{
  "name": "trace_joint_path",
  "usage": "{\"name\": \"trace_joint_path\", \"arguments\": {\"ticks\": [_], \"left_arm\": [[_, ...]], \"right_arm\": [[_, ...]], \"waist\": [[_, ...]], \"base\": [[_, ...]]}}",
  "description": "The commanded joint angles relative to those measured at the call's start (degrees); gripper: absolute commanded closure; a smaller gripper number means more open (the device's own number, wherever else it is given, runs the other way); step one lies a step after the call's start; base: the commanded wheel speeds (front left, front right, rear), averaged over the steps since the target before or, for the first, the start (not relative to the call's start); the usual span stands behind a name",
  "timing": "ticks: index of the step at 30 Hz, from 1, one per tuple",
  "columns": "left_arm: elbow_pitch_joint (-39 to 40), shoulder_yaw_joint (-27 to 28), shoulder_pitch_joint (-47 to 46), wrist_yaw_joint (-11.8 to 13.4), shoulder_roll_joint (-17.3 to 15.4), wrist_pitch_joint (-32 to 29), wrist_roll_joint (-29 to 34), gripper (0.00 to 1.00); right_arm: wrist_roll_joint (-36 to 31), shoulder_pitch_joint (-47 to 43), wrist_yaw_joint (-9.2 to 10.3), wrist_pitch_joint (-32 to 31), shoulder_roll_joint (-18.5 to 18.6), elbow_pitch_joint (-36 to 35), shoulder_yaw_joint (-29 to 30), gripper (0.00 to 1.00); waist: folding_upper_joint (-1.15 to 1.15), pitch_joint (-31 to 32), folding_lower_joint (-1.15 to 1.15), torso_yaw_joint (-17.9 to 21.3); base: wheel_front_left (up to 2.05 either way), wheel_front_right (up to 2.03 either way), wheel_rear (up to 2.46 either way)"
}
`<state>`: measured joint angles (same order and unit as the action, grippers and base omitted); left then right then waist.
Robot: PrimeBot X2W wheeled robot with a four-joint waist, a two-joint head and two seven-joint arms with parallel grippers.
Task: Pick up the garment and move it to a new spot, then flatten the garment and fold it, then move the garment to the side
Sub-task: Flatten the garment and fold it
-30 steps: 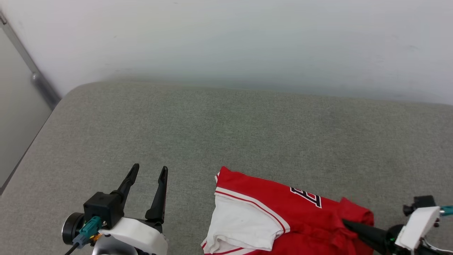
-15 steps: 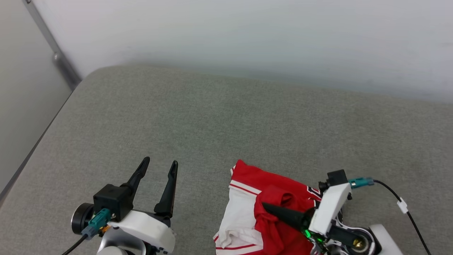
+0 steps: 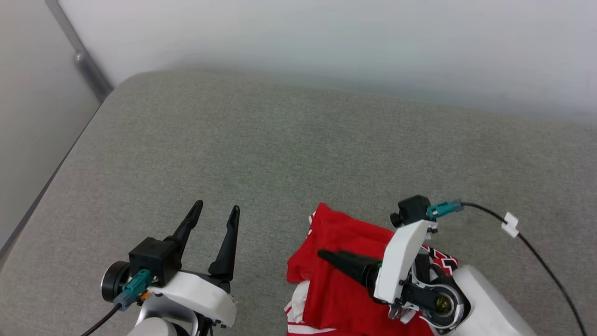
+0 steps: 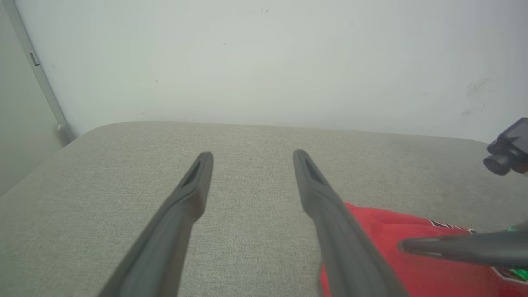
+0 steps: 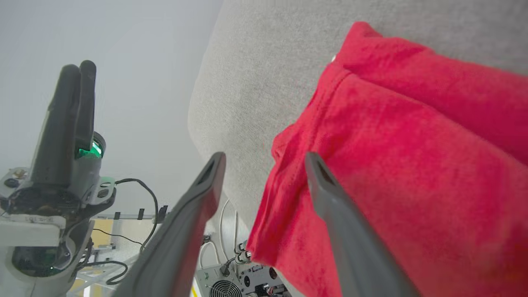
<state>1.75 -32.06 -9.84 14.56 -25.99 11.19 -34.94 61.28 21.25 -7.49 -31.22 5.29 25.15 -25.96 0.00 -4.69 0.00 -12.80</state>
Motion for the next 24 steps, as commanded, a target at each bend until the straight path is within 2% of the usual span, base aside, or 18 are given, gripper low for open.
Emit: {"name": "trace_joint_path", "arguments": {"ticks": [1,3,7,10,13,17,18,19,24], "left_arm": [[-0.2,0.1,-0.5,-0.1,0.2,0.3,0.0,0.0],[-0.4,0.1,-0.3,0.1,0.2,0.5,-0.1,0.0],[-0.6,0.4,0.5,0.7,0.0,0.7,-0.2,0.0],[-0.9,0.6,1.4,1.2,-0.1,1.0,-0.3,0.0],[-1.0,1.0,1.7,1.5,-0.1,1.3,-0.4,0.0],[-1.9,2.1,2.8,2.2,0.0,2.1,-0.8,0.0],[-1.9,2.1,2.8,2.2,0.0,2.1,-0.8,0.0],[-2.0,2.4,2.8,2.3,0.1,2.4,-0.8,0.0],[-2.9,4.0,4.2,3.0,-0.1,3.3,0.1,0.0]], "right_arm": [[-1.5,1.1,0.0,0.7,1.1,-1.3,-1.2,0.0],[-7.3,2.1,0.01,3.7,4.2,-5.0,-4.1,0.0],[-18.7,1.8,0.01,9.0,8.0,-5.8,-2.9,0.0],[-26.7,-0.6,0.01,11.3,9.2,-5.6,1.8,0.0],[-33.7,-4.0,0.01,12.8,9.5,-7.0,8.9,0.0],[-40.1,-9.6,0.0,13.1,7.5,-11.3,18.6,0.0],[-40.1,-9.6,0.0,13.1,7.5,-11.3,18.6,0.0],[-41.4,-10.9,0.01,13.4,6.9,-12.8,21.1,0.0],[-48.1,-17.1,0.01,16.4,2.2,-21.4,29.6,0.0]], "waist": [[0.0,0.2,0.0,0.3],[0.0,0.7,0.0,0.9],[0.0,1.5,0.0,2.1],[0.0,2.2,0.0,3.2],[0.0,2.7,0.0,4.3],[0.0,3.4,0.0,6.0],[0.0,3.4,0.0,6.0],[0.0,3.5,0.0,6.4],[0.0,4.2,0.0,8.4]], "base": [[0.0,0.0,0.0],[0.0,0.0,0.0],[0.0,0.0,0.0],[0.0,0.0,0.0],[0.0,0.0,0.0],[0.0,0.0,0.0],[0.0,0.0,0.0],[0.0,0.0,0.0],[0.0,0.0,0.0]]}}
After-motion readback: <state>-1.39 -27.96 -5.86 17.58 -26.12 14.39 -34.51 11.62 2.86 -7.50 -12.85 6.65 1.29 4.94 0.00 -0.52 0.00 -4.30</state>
